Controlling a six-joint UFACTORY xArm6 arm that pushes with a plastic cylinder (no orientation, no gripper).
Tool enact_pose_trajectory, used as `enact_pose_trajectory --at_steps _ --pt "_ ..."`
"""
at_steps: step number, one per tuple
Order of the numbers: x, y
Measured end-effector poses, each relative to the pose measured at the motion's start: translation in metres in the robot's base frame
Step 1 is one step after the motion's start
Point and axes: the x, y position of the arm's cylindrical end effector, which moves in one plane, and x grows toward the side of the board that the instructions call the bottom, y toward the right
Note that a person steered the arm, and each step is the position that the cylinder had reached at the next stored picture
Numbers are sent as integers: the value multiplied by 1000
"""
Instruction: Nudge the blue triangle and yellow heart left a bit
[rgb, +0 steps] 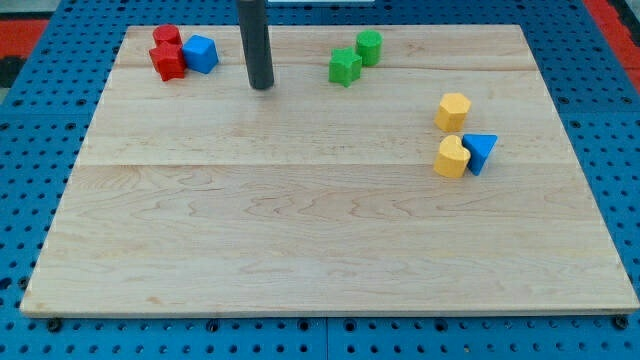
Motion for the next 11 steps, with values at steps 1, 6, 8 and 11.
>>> enact_pose_trajectory --at_steps 1,6,8,11 --pt "91 33" --pt "137 325" --pt "77 325" --pt "77 271"
